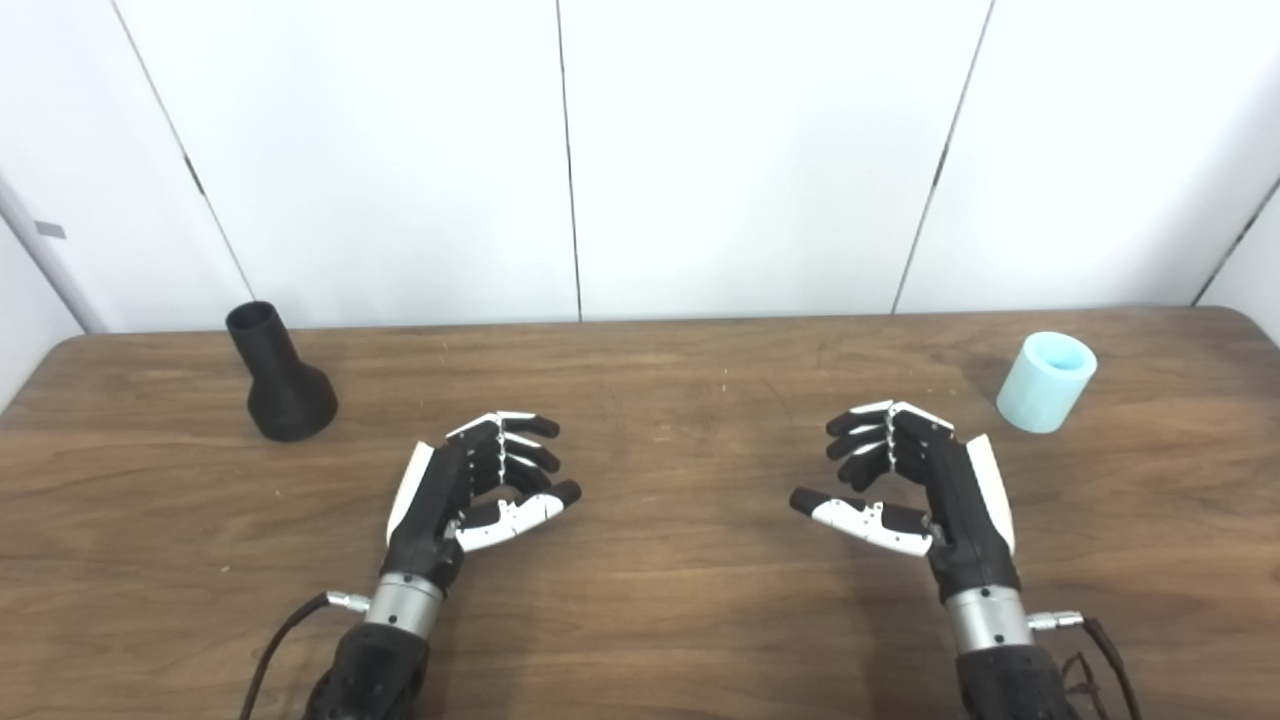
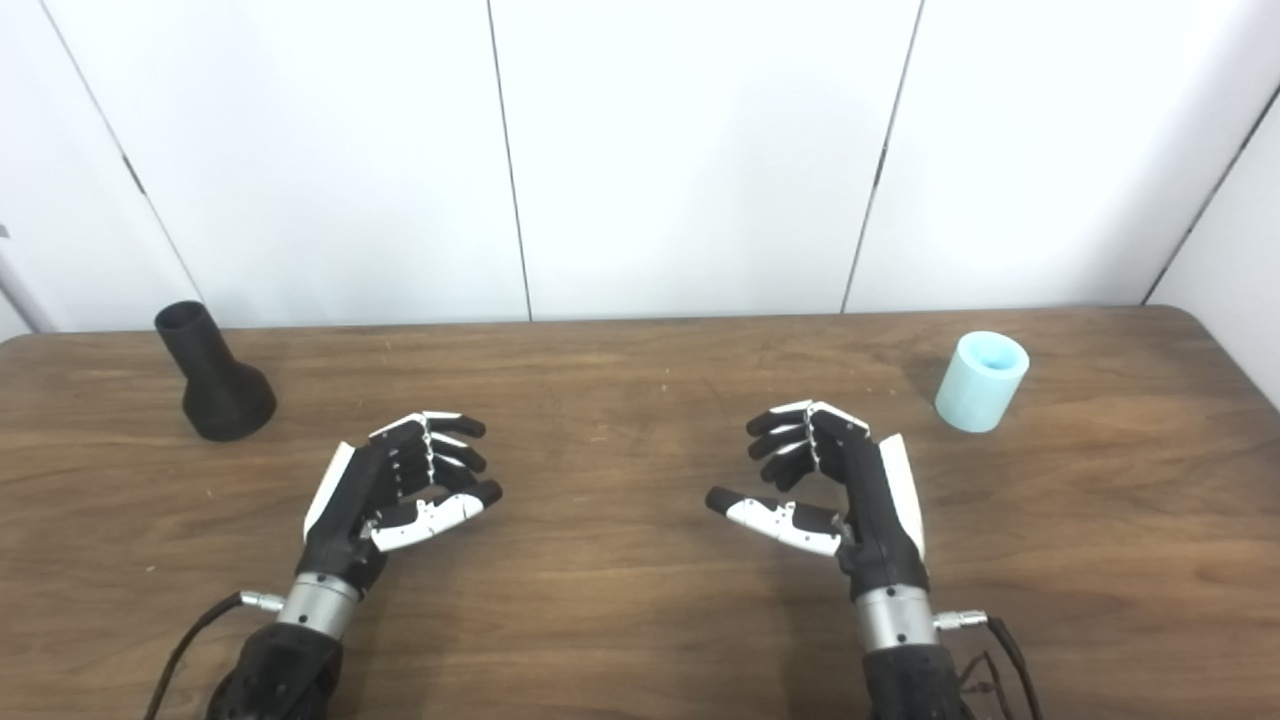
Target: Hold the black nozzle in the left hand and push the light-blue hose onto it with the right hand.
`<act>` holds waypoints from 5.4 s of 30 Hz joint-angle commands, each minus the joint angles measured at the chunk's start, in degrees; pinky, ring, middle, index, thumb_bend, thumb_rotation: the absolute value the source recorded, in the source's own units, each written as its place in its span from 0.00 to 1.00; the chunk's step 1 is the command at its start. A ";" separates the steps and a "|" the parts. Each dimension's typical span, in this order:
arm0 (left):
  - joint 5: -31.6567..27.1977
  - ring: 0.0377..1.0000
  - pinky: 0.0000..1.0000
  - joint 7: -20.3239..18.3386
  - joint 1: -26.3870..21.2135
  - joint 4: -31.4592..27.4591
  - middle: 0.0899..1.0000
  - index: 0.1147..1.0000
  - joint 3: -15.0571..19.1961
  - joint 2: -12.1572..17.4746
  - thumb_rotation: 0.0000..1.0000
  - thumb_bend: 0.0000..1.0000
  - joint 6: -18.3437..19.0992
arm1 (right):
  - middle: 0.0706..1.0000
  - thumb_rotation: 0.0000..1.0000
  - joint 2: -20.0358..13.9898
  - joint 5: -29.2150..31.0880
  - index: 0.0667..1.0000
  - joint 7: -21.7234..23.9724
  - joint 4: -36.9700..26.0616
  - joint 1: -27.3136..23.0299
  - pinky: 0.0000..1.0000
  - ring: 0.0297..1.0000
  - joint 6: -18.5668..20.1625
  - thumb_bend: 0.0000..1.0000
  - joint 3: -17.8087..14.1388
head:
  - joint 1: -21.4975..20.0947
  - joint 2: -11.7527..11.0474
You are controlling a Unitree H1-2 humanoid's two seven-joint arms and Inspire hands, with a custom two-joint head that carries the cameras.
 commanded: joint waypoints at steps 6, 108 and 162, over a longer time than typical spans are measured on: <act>-0.53 0.39 0.38 0.46 -1.67 -0.75 0.43 0.45 -0.02 -0.10 0.00 0.50 -2.43 | 0.45 0.00 0.23 0.17 0.48 -0.13 -1.65 -1.27 0.35 0.38 -0.97 0.52 0.26 | -0.06 -0.22; 39.50 1.00 1.00 -8.15 -17.49 0.72 0.99 1.00 13.42 21.83 0.47 1.00 32.45 | 0.67 0.11 -9.86 7.34 0.46 5.24 9.75 -2.33 0.41 0.56 -9.03 0.50 -3.05 | 31.65 -13.18; 31.40 0.95 1.00 -1.28 -21.40 16.92 0.87 0.84 0.01 21.58 0.34 1.00 31.89 | 0.68 0.12 -9.91 7.12 0.46 6.13 4.25 0.23 0.41 0.54 -4.45 0.50 -2.74 | 28.51 -8.78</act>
